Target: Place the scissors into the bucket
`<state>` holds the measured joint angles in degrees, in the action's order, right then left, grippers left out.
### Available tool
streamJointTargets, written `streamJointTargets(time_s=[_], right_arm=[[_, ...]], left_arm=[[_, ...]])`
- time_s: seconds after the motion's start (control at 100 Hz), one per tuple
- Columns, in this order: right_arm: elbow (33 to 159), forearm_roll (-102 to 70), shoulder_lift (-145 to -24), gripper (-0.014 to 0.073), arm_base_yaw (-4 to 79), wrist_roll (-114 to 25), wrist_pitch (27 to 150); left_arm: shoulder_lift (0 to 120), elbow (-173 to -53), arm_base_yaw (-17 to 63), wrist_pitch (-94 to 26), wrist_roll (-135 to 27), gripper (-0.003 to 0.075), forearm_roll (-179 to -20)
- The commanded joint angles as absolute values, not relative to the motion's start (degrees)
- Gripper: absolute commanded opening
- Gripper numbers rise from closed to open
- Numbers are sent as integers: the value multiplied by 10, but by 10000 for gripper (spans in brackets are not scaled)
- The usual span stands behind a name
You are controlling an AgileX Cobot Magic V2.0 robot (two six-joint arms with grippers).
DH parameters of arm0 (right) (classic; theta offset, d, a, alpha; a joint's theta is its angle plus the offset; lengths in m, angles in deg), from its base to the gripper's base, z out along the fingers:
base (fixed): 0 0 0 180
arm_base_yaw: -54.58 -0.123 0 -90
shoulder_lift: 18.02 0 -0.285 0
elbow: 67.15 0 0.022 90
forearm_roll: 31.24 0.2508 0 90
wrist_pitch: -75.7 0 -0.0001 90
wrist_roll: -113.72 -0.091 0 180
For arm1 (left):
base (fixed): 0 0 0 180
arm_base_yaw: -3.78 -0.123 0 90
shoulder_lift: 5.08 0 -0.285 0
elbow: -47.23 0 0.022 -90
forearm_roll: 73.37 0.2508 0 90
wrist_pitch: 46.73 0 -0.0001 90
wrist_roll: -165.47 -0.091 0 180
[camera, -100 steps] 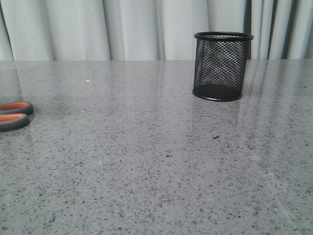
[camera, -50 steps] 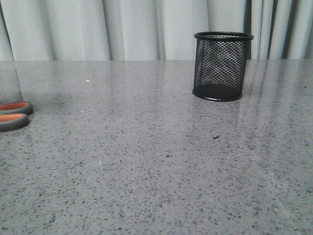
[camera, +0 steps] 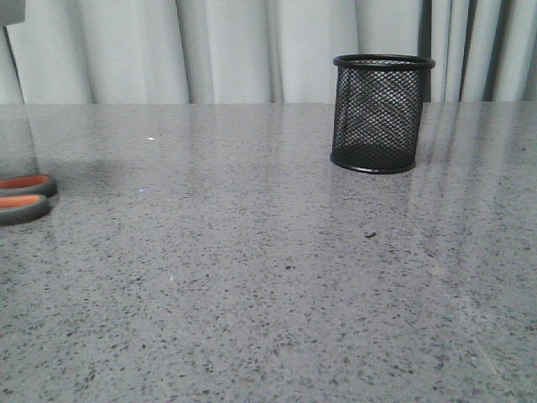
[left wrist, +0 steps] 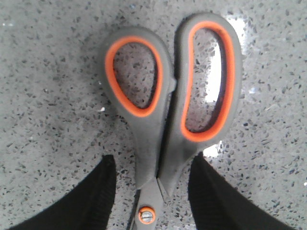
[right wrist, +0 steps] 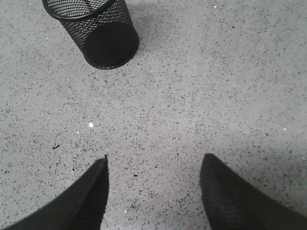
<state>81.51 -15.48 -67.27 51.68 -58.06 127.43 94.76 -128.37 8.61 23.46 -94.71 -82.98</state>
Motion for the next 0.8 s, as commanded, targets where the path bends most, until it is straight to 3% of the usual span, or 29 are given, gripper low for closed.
streamJointTargets(time_s=[0.0,0.79], right_arm=[[835,-150,-676,379,519,-573,1247],[835,-150,-676,379,519,-573,1257]], left_arm=[[937,-1301,91,257,-949,315,-839],[940,-1301,91,257,-941,315,-829]])
